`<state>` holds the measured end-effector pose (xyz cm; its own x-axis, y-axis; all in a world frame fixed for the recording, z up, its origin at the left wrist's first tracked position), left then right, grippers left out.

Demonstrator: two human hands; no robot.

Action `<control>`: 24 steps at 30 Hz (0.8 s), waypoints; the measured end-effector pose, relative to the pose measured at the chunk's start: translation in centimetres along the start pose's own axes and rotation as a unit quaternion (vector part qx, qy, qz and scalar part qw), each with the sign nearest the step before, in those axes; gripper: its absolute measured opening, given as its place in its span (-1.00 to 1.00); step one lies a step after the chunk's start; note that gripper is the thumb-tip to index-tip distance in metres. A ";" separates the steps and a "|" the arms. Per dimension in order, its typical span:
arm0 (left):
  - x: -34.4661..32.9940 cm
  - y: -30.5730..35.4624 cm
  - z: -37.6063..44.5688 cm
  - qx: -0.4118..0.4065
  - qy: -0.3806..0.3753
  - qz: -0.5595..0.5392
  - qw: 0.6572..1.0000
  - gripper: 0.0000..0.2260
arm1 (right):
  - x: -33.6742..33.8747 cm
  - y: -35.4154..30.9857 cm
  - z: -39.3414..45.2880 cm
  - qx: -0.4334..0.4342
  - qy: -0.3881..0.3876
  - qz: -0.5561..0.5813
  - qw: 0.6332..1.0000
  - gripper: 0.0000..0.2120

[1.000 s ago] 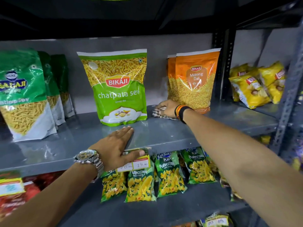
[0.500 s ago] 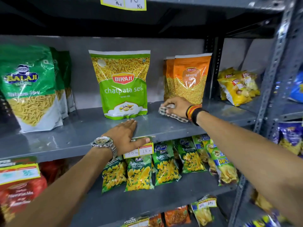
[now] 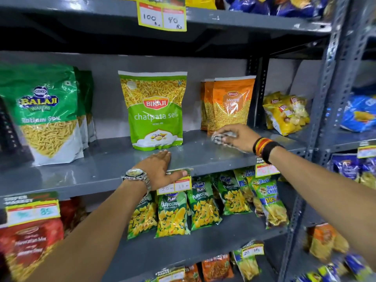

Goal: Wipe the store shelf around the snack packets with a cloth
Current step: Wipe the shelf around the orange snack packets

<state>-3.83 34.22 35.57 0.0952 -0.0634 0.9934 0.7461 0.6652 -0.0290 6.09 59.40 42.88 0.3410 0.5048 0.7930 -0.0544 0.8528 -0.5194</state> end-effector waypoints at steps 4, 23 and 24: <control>0.2 0.3 0.2 0.008 -0.002 0.005 1.000 0.23 | 4.4 4.2 1.0 -0.034 0.028 -0.044 0.998 -0.81; -1.1 6.7 5.6 0.054 -0.019 0.027 0.998 0.10 | 0.4 12.8 6.2 0.066 -0.069 0.038 0.995 -0.74; -1.0 6.8 5.5 0.055 -0.024 0.024 0.998 0.09 | 0.5 12.8 6.1 0.054 -0.059 0.040 0.996 -0.74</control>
<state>-2.44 42.90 34.99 0.0953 0.0045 0.9954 0.6641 0.7447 -0.0669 -0.20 71.37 38.62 0.2196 0.5777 0.7862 -0.1796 0.8160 -0.5495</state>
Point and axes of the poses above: each hand's wrist, its own z-axis towards the middle knuckle, its own x-axis out of the back of the hand, y = z × x, the point moved 6 cm from there along z, towards the middle knuckle, and after that the axes turned 5 degrees about -y, right-handed, at the moved point
